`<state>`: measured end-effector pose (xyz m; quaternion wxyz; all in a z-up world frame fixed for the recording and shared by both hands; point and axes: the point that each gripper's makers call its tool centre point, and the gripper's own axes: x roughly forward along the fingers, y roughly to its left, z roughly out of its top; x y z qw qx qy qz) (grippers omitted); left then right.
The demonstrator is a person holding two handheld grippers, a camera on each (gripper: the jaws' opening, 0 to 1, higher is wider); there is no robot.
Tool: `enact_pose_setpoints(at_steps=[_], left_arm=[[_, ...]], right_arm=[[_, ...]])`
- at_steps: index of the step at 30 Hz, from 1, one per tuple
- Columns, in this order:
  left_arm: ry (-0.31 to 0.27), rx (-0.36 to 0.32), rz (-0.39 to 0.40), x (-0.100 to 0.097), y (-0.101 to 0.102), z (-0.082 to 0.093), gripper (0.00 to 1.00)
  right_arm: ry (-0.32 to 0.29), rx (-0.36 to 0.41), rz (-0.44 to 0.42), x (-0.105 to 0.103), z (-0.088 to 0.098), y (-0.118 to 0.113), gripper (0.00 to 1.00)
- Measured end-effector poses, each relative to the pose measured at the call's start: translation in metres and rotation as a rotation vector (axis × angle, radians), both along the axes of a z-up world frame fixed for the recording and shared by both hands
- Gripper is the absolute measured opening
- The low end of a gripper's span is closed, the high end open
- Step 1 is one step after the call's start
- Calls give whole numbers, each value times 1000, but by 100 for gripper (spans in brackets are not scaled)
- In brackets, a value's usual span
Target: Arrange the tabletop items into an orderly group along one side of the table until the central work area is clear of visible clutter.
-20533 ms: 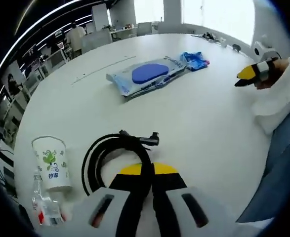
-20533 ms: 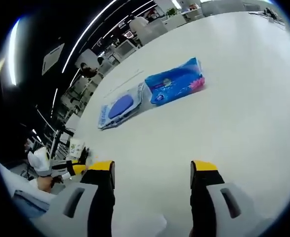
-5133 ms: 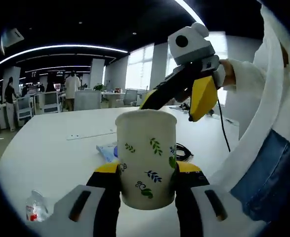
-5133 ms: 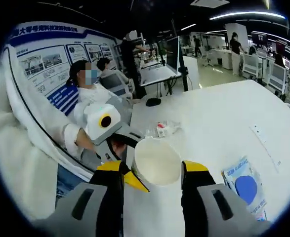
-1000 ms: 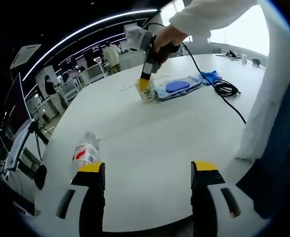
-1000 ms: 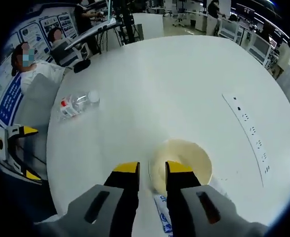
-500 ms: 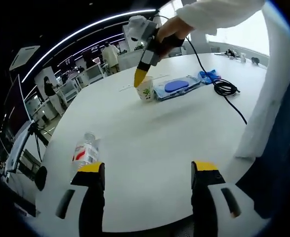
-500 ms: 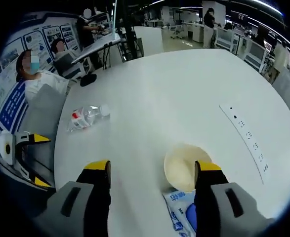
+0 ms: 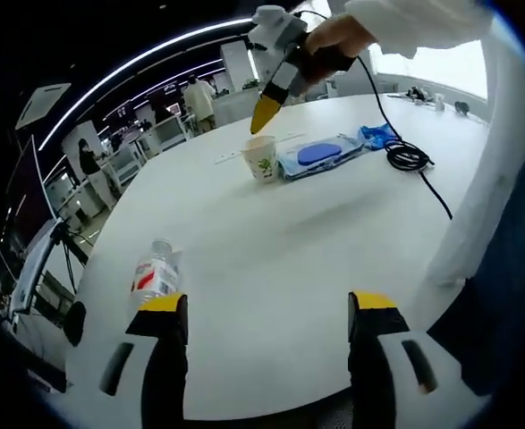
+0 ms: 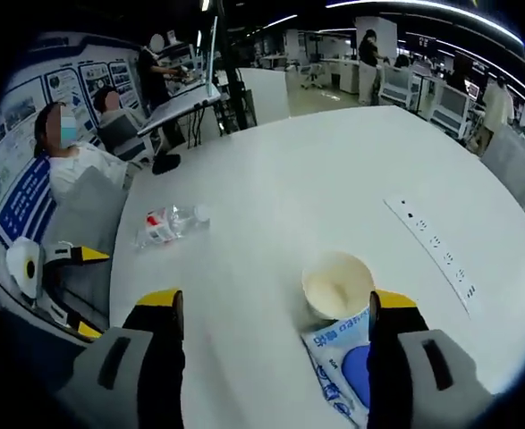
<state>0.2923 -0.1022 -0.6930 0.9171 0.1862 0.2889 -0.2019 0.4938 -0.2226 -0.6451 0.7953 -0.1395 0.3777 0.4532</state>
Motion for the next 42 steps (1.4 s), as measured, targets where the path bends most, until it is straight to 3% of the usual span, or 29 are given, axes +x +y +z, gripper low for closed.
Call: enact_pose_setpoints(at_steps=[12, 26, 42], left_arm=[[-1, 10, -9, -2, 1, 0, 75], [14, 3, -23, -2, -3, -3, 76], [19, -3, -57, -4, -10, -4, 77]], right_arm=[[-3, 49, -86, -19, 8, -40, 89], [-25, 83, -233, -40, 12, -104, 90], [-6, 88, -446, -93, 4, -190, 90]])
